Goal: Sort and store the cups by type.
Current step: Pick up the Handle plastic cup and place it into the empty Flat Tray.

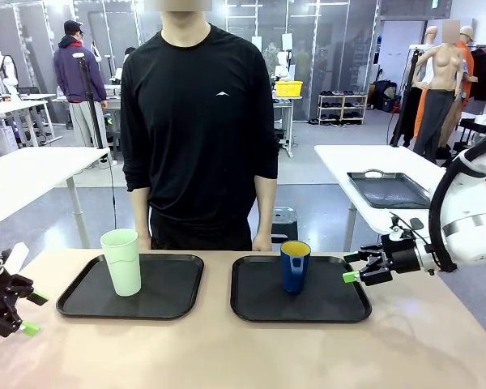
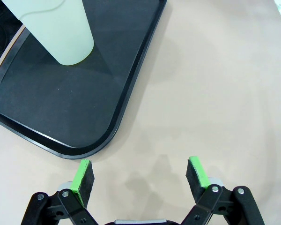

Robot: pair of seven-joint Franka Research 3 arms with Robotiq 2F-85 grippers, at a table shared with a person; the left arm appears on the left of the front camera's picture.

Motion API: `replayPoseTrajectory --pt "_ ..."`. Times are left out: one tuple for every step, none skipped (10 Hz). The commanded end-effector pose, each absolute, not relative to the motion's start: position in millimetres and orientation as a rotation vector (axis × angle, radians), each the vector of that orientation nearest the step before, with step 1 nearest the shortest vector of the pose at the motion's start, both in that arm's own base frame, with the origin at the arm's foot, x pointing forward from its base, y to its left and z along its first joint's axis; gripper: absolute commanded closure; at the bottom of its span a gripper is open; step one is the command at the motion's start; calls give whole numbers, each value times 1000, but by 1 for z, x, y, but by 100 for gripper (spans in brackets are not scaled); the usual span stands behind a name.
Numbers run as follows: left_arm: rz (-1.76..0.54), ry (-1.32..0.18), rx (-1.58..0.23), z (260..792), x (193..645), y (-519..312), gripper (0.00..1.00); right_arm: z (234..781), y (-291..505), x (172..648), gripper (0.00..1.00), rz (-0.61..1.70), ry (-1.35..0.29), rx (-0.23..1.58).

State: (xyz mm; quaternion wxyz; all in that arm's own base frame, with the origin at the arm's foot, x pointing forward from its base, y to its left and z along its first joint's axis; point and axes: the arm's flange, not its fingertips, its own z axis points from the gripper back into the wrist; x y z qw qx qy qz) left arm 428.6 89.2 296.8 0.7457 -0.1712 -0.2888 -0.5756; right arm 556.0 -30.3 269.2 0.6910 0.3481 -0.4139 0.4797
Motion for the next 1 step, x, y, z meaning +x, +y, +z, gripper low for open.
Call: replayPoseTrajectory --pt "-1273 -646 -368 296 429 90 0 268 -29 558 0 1070 -939 783"
